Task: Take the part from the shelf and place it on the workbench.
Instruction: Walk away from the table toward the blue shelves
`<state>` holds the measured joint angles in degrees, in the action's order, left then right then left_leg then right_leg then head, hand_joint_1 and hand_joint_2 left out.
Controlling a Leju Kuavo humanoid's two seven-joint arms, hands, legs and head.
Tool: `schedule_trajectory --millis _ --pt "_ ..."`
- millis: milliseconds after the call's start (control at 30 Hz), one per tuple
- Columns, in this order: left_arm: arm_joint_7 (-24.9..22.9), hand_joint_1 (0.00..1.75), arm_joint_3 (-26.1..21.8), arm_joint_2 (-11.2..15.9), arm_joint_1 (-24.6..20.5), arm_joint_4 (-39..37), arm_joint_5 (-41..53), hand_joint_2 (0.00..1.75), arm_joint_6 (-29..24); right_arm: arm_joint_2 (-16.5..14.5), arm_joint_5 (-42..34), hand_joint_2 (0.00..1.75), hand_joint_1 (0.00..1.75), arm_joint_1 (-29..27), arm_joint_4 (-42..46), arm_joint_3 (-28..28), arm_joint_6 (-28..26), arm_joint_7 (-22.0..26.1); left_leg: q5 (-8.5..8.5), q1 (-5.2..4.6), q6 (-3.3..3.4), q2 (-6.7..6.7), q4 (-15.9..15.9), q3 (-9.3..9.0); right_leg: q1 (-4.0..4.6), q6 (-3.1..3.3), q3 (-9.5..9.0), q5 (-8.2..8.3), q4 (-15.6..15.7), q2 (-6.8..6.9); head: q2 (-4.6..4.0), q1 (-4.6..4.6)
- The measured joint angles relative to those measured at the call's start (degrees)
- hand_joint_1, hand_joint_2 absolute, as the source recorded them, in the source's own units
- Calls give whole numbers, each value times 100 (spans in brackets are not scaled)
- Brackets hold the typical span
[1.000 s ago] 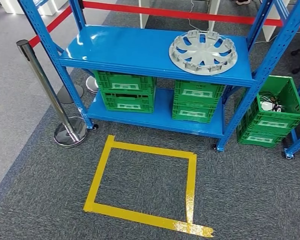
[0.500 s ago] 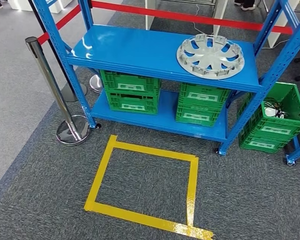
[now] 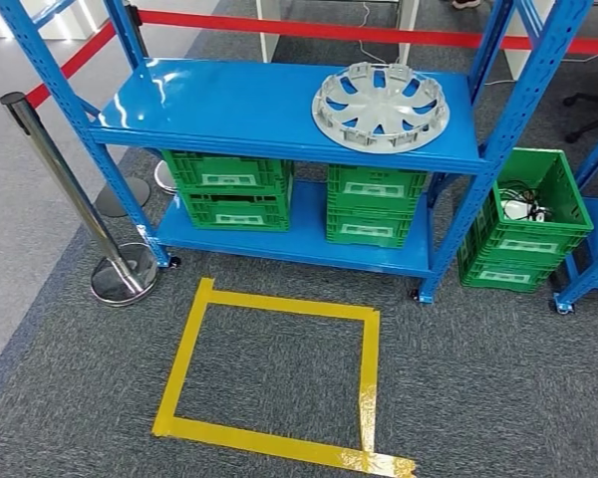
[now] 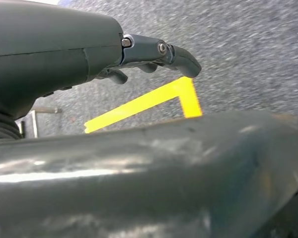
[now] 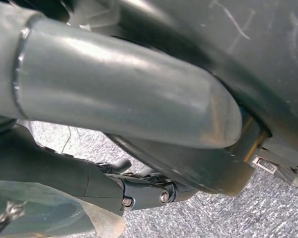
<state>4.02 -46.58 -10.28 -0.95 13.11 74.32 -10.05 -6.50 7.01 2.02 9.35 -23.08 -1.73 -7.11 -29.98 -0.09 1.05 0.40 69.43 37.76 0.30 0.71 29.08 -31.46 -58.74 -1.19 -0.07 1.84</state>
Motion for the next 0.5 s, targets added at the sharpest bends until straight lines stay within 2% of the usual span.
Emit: schedule_trajectory --millis 33,67,100,133,200,267,300,367,400,433,467,500 --pt "0 0 -1 12 -2 -1 3 0 0 -10 1 0 0 0 0 0 3 2 200 -41 102 -33 -348 -118 21 1 -17 -33 4 -13 0 8" --pt "0 0 -2 18 -4 -1 6 0 -1 -18 1 0 0 -3 0 0 7 5 311 -79 182 -62 -645 -232 27 -11 -24 -64 9 -28 0 22" --pt "0 0 -2 25 -10 -2 7 0 -1 -25 2 0 0 -5 0 0 8 7 325 -111 235 -83 -826 -309 19 -33 -18 -90 18 -35 0 30" --pt "-1 0 -2 31 -13 -2 8 0 -1 -33 3 0 0 -8 0 0 8 8 273 -130 257 -88 -896 -353 3 -62 -5 -108 35 -39 0 32" --pt "-2 0 -3 22 -16 -2 6 0 0 -29 5 0 0 -6 0 0 5 8 254 -125 226 -77 -1057 -444 -18 -122 -45 -129 79 -36 0 7" --pt "-2 0 -4 20 -13 -2 5 0 -1 -25 8 0 0 -3 0 0 3 8 280 -75 185 -61 -1223 -570 -11 -189 15 -241 -100 9 0 10" --pt "-2 0 -4 19 -13 -2 7 0 -1 -23 8 0 0 0 1 0 3 14 279 -53 168 -48 -1273 -625 -17 -225 160 -365 -371 36 0 18" --pt "-2 0 -4 13 -13 -2 9 0 -1 -21 4 0 0 26 2 0 -1 29 225 -44 164 -19 -1295 -697 -37 -297 616 -629 -1111 71 0 21" --pt "-2 0 -4 9 -9 -3 9 0 0 -20 2 0 0 45 2 0 -3 36 182 -38 156 -2 -1294 -741 -45 -324 804 -658 -1378 81 0 21" --pt "-2 0 -5 6 -4 -3 10 0 0 -19 1 0 0 61 2 0 -6 37 134 -29 145 10 -1294 -801 -51 -347 893 -555 -1443 93 0 21" --pt "-2 0 -5 5 -2 -3 10 0 0 -18 1 0 0 68 2 0 -7 31 82 -18 131 15 -1293 -875 -57 -364 871 -335 -1287 107 0 22" --pt "-2 0 -6 3 0 -4 10 0 0 -16 1 0 0 63 1 0 -7 22 24 -7 112 15 -1293 -959 -67 -375 763 -37 -941 125 0 23"
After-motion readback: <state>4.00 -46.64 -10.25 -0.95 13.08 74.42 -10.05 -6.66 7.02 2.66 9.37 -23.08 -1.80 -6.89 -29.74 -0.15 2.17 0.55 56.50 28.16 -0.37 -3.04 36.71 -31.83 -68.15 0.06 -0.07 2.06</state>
